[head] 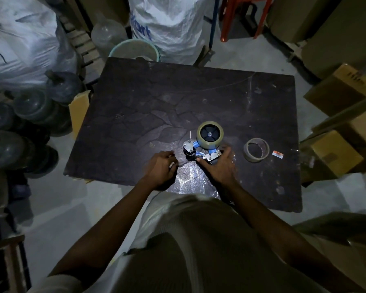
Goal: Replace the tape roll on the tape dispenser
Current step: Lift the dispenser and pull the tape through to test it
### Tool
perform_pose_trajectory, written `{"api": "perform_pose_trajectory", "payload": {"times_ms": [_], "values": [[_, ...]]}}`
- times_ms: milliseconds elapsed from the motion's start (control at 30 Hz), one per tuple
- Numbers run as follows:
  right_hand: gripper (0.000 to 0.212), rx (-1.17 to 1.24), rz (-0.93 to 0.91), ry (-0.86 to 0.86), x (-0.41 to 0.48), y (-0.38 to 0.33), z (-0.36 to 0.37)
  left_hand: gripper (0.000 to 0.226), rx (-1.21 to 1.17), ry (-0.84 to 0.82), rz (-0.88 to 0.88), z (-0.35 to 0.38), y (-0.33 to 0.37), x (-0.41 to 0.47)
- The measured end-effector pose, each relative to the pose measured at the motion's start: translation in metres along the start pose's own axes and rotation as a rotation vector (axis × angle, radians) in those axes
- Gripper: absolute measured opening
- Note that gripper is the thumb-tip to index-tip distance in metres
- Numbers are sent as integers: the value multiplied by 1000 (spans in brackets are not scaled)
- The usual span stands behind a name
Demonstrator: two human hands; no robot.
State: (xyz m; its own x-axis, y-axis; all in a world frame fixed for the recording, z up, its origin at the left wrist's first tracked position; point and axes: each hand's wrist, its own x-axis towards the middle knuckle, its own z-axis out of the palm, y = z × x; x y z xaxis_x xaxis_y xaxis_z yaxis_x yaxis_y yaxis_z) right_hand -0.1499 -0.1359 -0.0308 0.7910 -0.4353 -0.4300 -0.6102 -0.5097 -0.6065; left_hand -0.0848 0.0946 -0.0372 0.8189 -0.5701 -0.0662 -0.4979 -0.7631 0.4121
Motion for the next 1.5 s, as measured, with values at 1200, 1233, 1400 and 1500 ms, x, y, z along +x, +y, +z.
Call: {"api": "perform_pose_trajectory", "payload": {"times_ms": [1200,1233,1400,1500], "values": [[53,952,461,-820,-2,-1,-21,18,-1272,-444,-1143,-7,-4,63],[55,969,468,-843,-1,-1,-19,19,-1253,-436,-1133,-9,-5,63],[76,1050,423,-800,-5,-16,-27,29,-1158,-463,-1083,-16,-9,66],[83,1170,360,-698,-5,-18,-26,31,-1079,-455,-1010,-23,-10,78]]}}
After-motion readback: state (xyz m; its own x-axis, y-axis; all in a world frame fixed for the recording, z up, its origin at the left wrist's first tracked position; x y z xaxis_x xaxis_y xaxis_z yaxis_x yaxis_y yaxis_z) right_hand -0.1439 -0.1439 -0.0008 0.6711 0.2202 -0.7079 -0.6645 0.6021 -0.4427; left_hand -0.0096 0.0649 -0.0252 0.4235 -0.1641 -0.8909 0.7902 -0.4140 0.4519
